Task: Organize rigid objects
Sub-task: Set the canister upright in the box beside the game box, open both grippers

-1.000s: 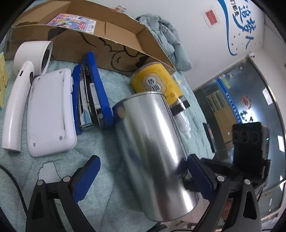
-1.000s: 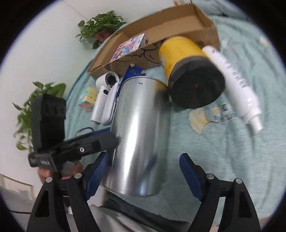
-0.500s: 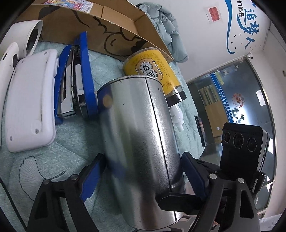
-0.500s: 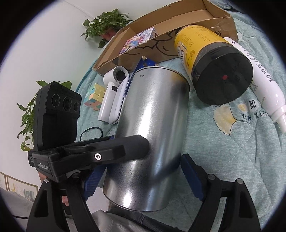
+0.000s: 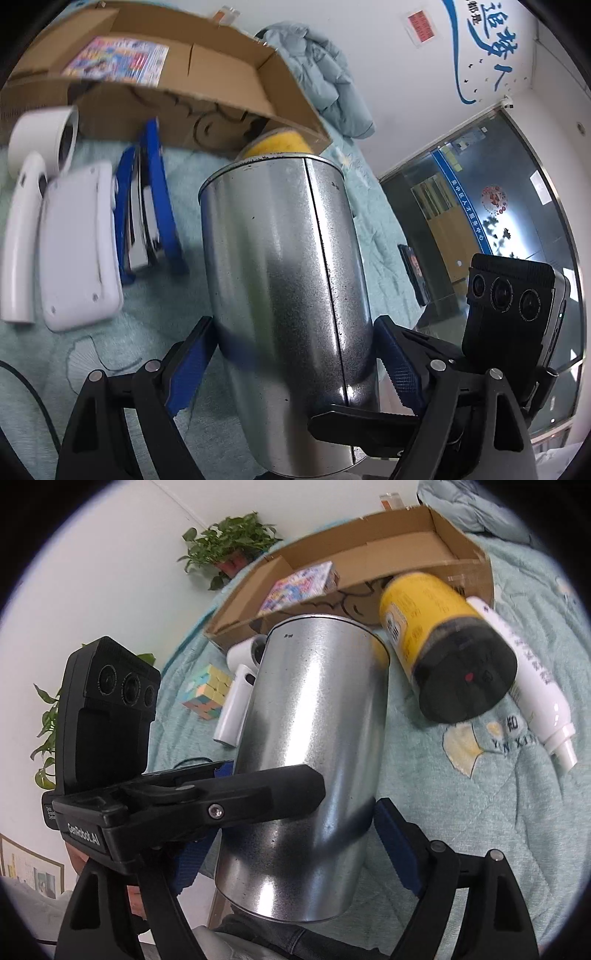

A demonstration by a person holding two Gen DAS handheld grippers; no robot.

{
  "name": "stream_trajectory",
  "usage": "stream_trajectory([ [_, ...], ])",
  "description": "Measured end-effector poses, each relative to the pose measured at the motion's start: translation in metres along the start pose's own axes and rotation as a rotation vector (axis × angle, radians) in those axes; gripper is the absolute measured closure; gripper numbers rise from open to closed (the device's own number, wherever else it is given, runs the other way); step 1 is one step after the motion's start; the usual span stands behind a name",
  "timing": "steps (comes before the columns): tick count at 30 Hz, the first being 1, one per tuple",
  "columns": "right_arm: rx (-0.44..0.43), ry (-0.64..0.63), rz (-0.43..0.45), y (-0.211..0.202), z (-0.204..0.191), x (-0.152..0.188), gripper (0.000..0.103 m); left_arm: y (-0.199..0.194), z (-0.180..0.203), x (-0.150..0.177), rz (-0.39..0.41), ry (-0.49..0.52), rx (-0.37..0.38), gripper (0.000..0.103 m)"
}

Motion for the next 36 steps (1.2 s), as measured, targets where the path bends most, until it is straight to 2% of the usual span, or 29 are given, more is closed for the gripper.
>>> stream_trajectory([
  [3, 0.009, -0.047, 0.028, -0.012, -0.011, -0.009, 0.019, -0.018, 0.011, -0.01, 0.046, 0.029, -0.025, 0.02],
  [6, -0.024, -0.073, 0.05, -0.018, -0.015, -0.024, 0.019, -0.035, 0.014, -0.026, 0.081, 0.038, -0.068, 0.02],
  [11, -0.052, -0.122, 0.067, -0.019, -0.027, -0.062, 0.019, -0.067, 0.009, -0.053, 0.121, 0.037, -0.104, 0.02],
  [19, -0.029, -0.209, 0.106, -0.028, -0.049, -0.127, 0.019, -0.109, 0.015, -0.119, 0.196, 0.069, -0.178, 0.021],
  [23, 0.0, -0.226, 0.112, -0.029, -0.05, -0.15, 0.019, -0.117, 0.014, -0.154, 0.2, 0.079, -0.191, 0.021],
  [36, 0.016, -0.271, 0.092, -0.023, -0.034, -0.217, 0.019, -0.117, -0.016, -0.231, 0.212, 0.048, -0.183, 0.021],
])
Point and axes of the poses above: each gripper's, at about its wrist camera, not at the fingertips, and y roughly the way its jaws point, z to its right, x to its underside, the point moved 2 cm from there along y, roughly the way its jaws point, and after that the axes turned 13 degrees about -z, right-handed, at the moved point
